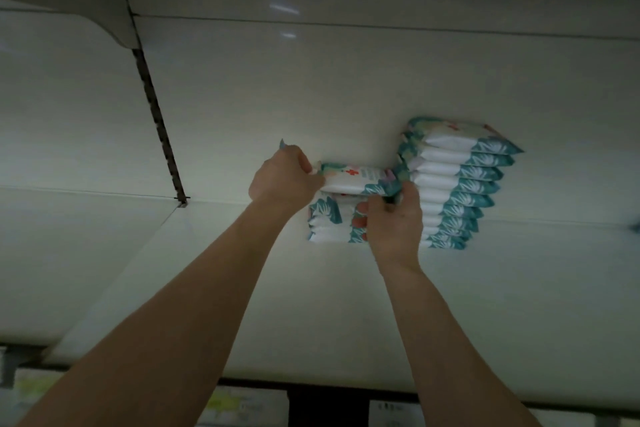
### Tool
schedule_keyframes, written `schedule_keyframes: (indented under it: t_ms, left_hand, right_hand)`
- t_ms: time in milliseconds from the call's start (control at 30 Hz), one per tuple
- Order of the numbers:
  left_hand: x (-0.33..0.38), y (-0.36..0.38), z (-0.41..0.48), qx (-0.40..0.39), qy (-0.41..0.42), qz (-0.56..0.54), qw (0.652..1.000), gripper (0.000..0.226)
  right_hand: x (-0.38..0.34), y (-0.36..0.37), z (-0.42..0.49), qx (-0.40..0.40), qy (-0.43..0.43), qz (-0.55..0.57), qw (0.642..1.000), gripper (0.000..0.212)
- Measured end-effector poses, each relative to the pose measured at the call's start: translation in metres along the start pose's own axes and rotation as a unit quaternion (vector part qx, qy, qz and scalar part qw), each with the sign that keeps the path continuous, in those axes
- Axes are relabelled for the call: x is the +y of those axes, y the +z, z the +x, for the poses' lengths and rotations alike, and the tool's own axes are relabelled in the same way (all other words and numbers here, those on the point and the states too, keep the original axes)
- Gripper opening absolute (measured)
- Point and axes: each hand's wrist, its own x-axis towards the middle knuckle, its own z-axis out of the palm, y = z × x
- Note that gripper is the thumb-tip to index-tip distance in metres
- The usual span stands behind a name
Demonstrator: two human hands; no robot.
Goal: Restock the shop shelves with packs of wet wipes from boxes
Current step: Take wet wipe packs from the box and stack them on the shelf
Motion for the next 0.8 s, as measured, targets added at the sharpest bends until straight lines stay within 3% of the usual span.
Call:
schedule_keyframes:
  t_ms: [67, 133, 233, 367, 467, 633, 733, 800]
  left_hand:
    - [-0.002, 0.000, 0.001, 0.002, -0.003, -0.019, 1.000, 0.017]
    - [-0.004, -0.004, 0.001, 0.008, -0.005, -0.029, 1.000, 0.012]
    - [-0.010, -0.012, 0.002, 0.027, 0.001, -0.022, 0.999, 0.007]
    - [-0.020, -0.027, 0.006, 0.080, -0.008, -0.034, 0.996, 0.011]
    - [-0.016, -0.033, 0.007, 0.094, -0.015, -0.123, 0.988, 0.016]
    - [0.005, -0.029, -0.005, -0.029, -0.115, -0.356, 0.927, 0.016]
    - [0.014, -0.022, -0.008, -0.119, -0.152, -0.394, 0.899, 0.023]
    - [0.021, -0.015, -0.006, -0.154, -0.134, -0.384, 0.900, 0.038]
  right_hand:
    - [0.004, 0.003, -0.005, -0.006, -0.051, -0.052, 0.997, 0.048]
    - [0.008, 0.006, -0.004, -0.028, -0.074, -0.093, 0.993, 0.048]
    - [0.011, 0.008, 0.001, -0.059, -0.039, -0.153, 0.986, 0.037]
    - [0.015, 0.008, 0.002, -0.052, -0.017, -0.146, 0.988, 0.035]
    - [0.016, 0.009, 0.004, -0.060, 0.010, -0.131, 0.990, 0.039]
    - [-0.001, 0.008, 0.000, -0.055, 0.050, -0.018, 0.997, 0.027]
    - [-0.022, 0.005, -0.004, -0.068, 0.058, 0.072, 0.993, 0.019]
    - [-0.029, 0.004, -0.002, -0.070, 0.035, 0.070, 0.994, 0.024]
